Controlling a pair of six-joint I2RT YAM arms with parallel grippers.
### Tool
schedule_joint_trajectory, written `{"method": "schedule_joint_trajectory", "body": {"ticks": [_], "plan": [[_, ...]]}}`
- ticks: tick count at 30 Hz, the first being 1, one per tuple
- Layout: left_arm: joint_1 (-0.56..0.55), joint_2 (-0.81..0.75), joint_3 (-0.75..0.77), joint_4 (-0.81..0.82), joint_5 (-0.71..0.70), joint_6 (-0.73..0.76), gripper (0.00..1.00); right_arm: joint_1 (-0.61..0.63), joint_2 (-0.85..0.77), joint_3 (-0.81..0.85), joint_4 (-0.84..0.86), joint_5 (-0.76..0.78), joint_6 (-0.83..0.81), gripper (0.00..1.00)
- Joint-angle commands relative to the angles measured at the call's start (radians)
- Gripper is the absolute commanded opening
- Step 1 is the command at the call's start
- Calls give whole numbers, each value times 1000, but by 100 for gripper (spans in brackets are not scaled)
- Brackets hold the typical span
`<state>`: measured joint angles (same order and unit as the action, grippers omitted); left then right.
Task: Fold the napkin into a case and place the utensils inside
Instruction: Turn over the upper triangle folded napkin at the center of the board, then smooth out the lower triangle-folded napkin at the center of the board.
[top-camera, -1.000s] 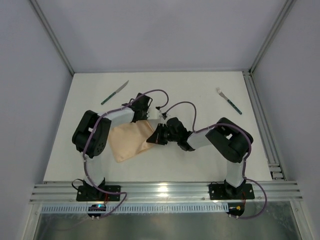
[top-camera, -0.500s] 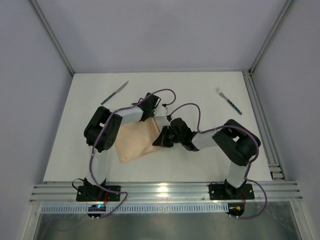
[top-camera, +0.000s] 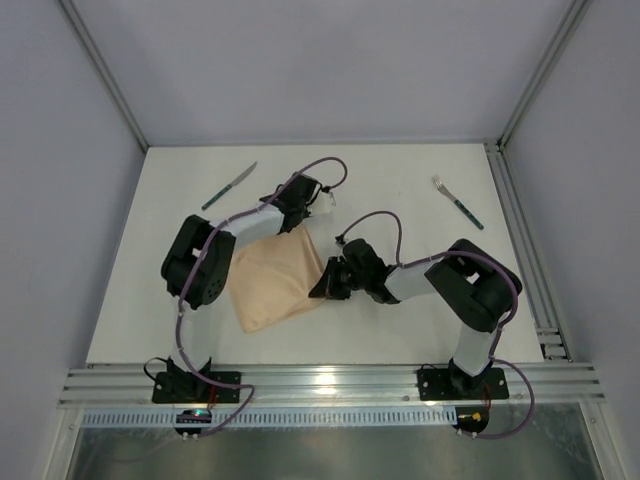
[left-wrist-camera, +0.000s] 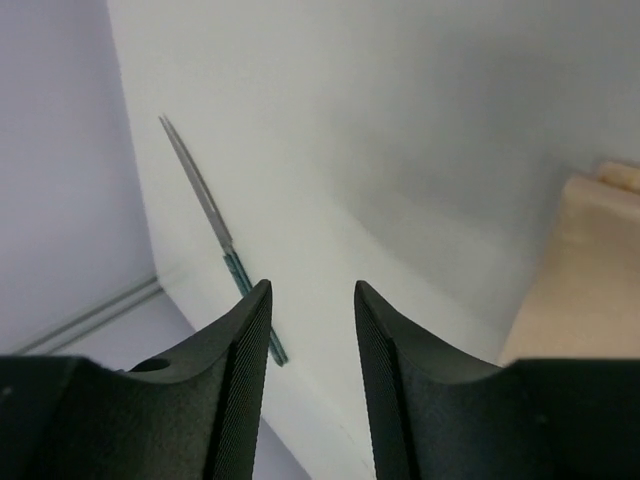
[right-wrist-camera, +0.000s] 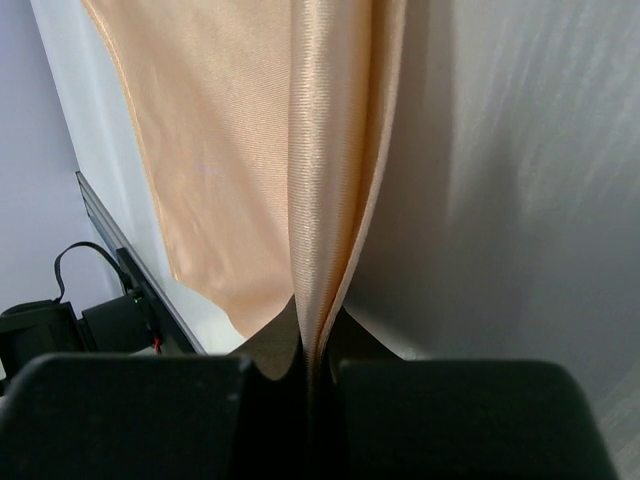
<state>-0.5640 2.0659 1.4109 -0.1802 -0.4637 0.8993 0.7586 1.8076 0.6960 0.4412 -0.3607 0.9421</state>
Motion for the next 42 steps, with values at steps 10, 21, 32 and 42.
{"method": "schedule_joint_trajectory", "body": {"ticks": [10, 21, 32, 42], "plan": [[268, -395, -229, -426, 436, -361, 55, -82, -74, -24, -48, -89, -100, 5], [352, -339, -294, -387, 643, -465, 57, -93, -70, -47, -56, -119, -161, 4], [360, -291, -268, -473, 685, -471, 30, -113, -85, -62, -58, -118, -183, 4], [281, -438, -247, -550, 642, -505, 2, -140, -67, -64, -59, -124, -209, 4]]}}
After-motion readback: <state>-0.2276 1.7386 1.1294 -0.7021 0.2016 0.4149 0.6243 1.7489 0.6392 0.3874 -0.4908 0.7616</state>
